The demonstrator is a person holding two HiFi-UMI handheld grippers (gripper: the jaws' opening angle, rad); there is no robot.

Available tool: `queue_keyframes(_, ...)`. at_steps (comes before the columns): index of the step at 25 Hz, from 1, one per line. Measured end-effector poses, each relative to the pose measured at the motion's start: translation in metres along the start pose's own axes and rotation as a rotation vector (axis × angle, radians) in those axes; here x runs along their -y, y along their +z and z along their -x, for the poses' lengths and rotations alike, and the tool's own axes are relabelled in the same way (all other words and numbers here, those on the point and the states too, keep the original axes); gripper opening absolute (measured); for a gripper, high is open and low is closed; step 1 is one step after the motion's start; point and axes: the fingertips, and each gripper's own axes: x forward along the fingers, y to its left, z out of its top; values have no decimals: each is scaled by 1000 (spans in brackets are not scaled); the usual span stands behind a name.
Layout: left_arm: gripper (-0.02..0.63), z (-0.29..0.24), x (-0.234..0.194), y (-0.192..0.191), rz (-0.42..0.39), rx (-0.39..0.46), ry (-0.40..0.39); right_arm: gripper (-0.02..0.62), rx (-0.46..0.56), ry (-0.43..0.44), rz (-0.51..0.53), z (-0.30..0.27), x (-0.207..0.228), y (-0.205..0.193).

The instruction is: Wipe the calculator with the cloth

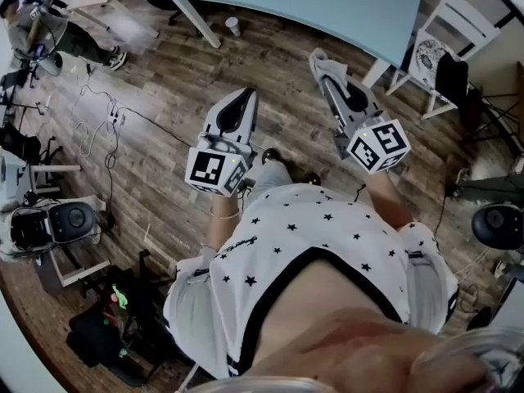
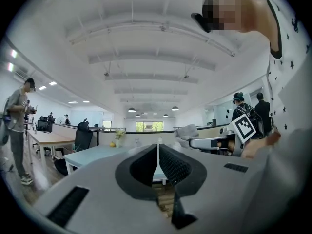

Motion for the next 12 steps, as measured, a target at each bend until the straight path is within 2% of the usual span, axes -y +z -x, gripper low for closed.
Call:
queue_keyframes(4,35,-1,-9,-7,11,-9,4,43,-14,-1,2,-6,1,-5)
queue_keyframes(12,35,-32,-50,-8,13,16,-44,44,-15,-51,42,-41,20,-3)
